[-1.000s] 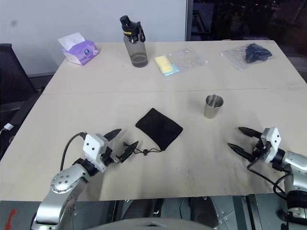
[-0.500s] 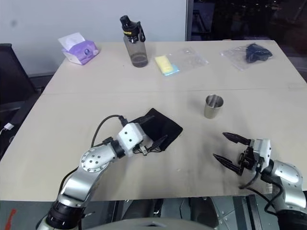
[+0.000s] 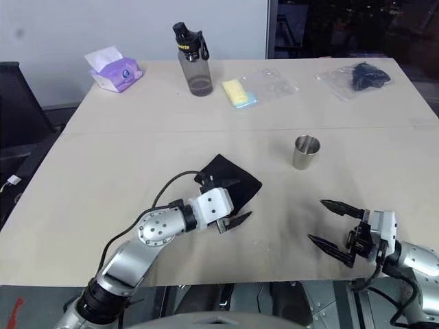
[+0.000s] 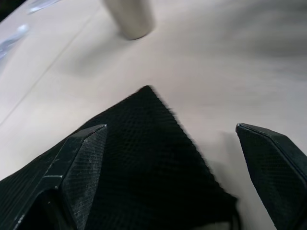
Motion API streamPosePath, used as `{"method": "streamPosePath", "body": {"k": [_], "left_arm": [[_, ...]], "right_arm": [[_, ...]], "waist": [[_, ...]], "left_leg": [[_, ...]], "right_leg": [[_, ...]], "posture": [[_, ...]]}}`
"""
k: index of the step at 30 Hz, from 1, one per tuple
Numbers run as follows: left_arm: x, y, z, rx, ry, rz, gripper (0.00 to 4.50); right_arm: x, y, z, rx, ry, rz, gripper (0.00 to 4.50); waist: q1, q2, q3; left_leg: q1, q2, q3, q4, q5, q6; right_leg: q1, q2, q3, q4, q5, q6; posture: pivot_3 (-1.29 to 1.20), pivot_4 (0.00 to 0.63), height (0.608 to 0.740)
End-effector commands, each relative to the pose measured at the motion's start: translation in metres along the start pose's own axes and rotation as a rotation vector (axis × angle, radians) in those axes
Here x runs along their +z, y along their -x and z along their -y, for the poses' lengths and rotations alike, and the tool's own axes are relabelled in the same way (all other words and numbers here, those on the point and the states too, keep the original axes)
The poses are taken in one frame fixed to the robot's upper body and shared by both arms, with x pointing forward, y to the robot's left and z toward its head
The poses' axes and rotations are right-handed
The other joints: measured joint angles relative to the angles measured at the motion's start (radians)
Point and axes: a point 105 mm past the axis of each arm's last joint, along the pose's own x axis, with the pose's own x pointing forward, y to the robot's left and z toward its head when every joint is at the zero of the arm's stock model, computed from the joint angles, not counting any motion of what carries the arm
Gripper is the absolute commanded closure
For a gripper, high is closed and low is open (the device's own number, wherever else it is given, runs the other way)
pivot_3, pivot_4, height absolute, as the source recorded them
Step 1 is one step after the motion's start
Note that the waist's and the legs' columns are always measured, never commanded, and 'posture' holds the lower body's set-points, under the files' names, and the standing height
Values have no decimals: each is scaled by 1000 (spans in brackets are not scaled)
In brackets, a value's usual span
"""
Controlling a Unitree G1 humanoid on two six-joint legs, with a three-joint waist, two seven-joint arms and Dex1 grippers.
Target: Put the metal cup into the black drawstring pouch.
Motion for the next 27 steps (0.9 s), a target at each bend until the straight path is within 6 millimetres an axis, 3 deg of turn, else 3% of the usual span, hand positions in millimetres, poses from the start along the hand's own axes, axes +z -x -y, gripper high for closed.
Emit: {"method": "streamPosePath", "body": {"k": [1, 8, 9, 13, 15, 17, 18, 19, 24, 27], "left_arm": [[11, 3, -6, 88, -61, 9, 58], [-6, 13, -17, 202, -61, -88, 58], [-9, 14, -17, 207, -67, -99, 282], [-14, 16, -24, 236, -50, -116, 1742], [-16, 17, -27, 249, -59, -124, 2890], [-16, 16, -31, 259, -68, -130, 3616], [-16, 16, -33, 262, -70, -129, 4197], [-15, 16, -35, 265, -74, -125, 4426], [-12, 15, -45, 283, -80, -103, 4426], [-3, 14, -62, 352, -59, -44, 4426]], "right_arm": [[13, 5, 2, 4, 27, 16, 0], [15, 9, 9, 15, 31, 9, 0], [15, 8, 9, 23, 31, 11, 0], [17, 4, 11, 37, 39, 31, 0], [17, 2, 12, 34, 41, 37, 0], [17, 1, 13, 32, 42, 39, 0], [16, 1, 12, 31, 42, 41, 0], [16, 0, 12, 29, 42, 44, 0], [19, -4, 15, -6, 71, 60, 0], [26, -9, 21, -55, 117, 66, 0]], "waist": [[1, 0, 0], [3, 0, 0], [5, -1, 0], [12, -1, 0], [13, -1, 0], [14, -1, 0], [15, -1, 0], [15, -1, 0], [14, 0, 0], [15, -1, 0]], "left_leg": [[0, 0, 0, 0, 0, 0], [0, 0, 0, 0, 0, 0], [0, 0, 0, 0, 0, 0], [0, 0, 0, 0, 0, 0], [0, 0, 0, 0, 0, 0], [0, 0, 0, 0, 0, 0], [0, 0, 0, 0, 0, 0], [0, 0, 0, 0, 0, 0], [0, 0, 0, 0, 0, 0], [0, 0, 0, 0, 0, 0]], "right_leg": [[0, 0, 0, 0, 0, 0], [0, 0, 0, 0, 0, 0], [0, 0, 0, 0, 0, 0], [0, 0, 0, 0, 0, 0], [0, 0, 0, 0, 0, 0], [0, 0, -1, 0, 0, 0], [0, 0, -1, 0, 0, 0], [0, 0, -1, 0, 0, 0], [0, 0, 0, 0, 0, 0], [0, 0, 0, 0, 0, 0]], "posture": [[0, 150, 740], [0, 150, 740], [0, 150, 740], [0, 150, 740], [0, 150, 740], [0, 150, 740], [0, 150, 740], [0, 150, 740], [0, 150, 740], [0, 150, 740]]}}
